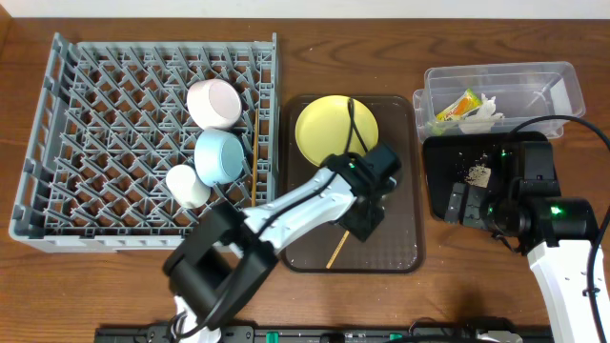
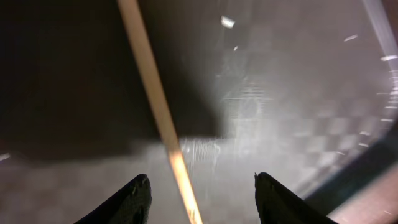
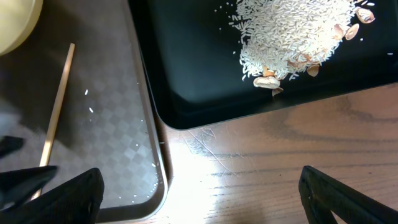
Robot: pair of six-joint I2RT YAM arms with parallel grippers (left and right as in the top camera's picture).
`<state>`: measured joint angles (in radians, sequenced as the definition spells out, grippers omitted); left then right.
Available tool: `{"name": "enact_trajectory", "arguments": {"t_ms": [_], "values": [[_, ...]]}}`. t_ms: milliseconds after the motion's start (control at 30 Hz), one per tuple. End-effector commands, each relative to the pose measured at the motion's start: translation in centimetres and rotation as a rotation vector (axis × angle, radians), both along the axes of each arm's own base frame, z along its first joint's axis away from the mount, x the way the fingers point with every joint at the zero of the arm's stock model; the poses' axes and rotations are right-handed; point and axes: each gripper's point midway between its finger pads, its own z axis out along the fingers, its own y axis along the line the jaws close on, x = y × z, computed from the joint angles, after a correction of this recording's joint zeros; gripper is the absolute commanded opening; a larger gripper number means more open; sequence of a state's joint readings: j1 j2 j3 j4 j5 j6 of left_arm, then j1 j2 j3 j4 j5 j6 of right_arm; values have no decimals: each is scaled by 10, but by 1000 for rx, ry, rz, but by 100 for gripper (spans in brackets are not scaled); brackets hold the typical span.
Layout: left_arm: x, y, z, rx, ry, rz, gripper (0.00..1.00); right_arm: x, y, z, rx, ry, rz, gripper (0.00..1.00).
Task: Sort waste into correct bins and load items into the dishwasher rack
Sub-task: 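Reach the left gripper back and grasp the second chopstick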
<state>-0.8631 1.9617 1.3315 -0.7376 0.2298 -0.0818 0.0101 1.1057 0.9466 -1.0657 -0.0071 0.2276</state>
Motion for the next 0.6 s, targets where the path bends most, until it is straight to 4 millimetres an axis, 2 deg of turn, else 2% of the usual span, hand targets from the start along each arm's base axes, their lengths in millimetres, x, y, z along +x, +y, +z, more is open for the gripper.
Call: {"name": "enact_trajectory", "arguments": {"t_ms": [0,133,200,333,433,467,567], "values": [[-5,7,-22,58,28,1,56,0,-3,2,2,-4,-20,98],[-8,11,-35,87,52,1,54,0,-3,2,2,-4,-20,98],[-9,11,-37,92,56,0,45,0,-3,2,2,-4,-20,98],[-12,11,-37,96,61,-4,19,0,-3,2,1,-4,-20,98],[-13,13,-34,102,65,-5,19,0,-3,2,1,-4,-20,98],[-13,13,-32,100,63,-5,15,0,-3,2,1,-4,-20,98],[-11,11,-17,81,47,-5,10,0,-3,1,1,-4,-20,98]]}}
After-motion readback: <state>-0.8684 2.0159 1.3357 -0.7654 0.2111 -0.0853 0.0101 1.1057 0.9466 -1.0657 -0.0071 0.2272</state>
